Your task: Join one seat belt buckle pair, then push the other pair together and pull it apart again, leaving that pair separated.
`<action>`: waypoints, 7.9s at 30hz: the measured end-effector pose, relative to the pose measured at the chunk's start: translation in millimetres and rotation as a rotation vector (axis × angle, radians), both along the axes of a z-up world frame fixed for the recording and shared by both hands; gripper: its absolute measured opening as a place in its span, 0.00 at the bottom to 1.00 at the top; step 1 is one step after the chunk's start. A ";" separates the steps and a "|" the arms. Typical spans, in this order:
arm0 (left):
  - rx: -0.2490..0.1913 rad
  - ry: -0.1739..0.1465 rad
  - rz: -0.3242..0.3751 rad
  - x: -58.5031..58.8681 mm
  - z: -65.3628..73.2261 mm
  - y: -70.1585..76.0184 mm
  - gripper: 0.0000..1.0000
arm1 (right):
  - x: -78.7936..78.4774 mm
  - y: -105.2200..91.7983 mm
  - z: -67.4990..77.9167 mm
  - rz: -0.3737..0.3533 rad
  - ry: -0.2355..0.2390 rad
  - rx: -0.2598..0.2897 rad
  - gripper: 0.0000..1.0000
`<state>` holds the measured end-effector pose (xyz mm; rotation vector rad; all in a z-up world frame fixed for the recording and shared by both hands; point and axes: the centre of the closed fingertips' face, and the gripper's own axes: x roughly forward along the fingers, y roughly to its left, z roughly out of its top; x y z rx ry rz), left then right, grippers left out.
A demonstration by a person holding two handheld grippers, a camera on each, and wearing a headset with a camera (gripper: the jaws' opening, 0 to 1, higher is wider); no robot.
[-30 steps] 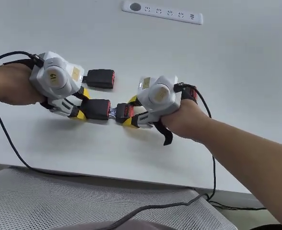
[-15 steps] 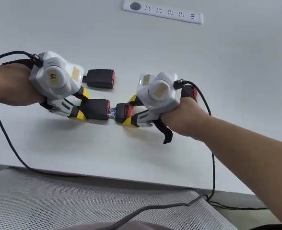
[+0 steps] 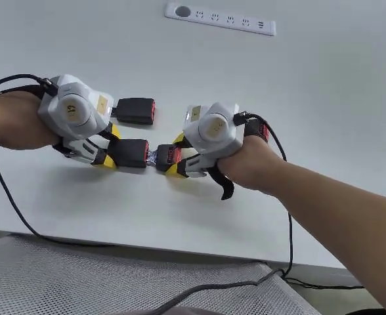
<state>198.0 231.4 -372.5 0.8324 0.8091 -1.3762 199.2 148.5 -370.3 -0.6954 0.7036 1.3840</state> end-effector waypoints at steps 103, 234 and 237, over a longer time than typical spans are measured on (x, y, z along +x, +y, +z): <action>-0.041 -0.105 0.019 15.8 51.1 -19.2 0.35 | 14.3 -5.7 47.8 -0.037 -0.049 0.073 0.32; 0.027 -0.082 -0.001 98.3 5.6 -13.2 0.31 | 91.7 11.9 8.1 -0.020 -0.067 -0.014 0.31; 0.024 -0.082 0.003 98.3 5.9 -13.1 0.31 | 94.4 12.3 5.9 -0.023 -0.070 -0.020 0.31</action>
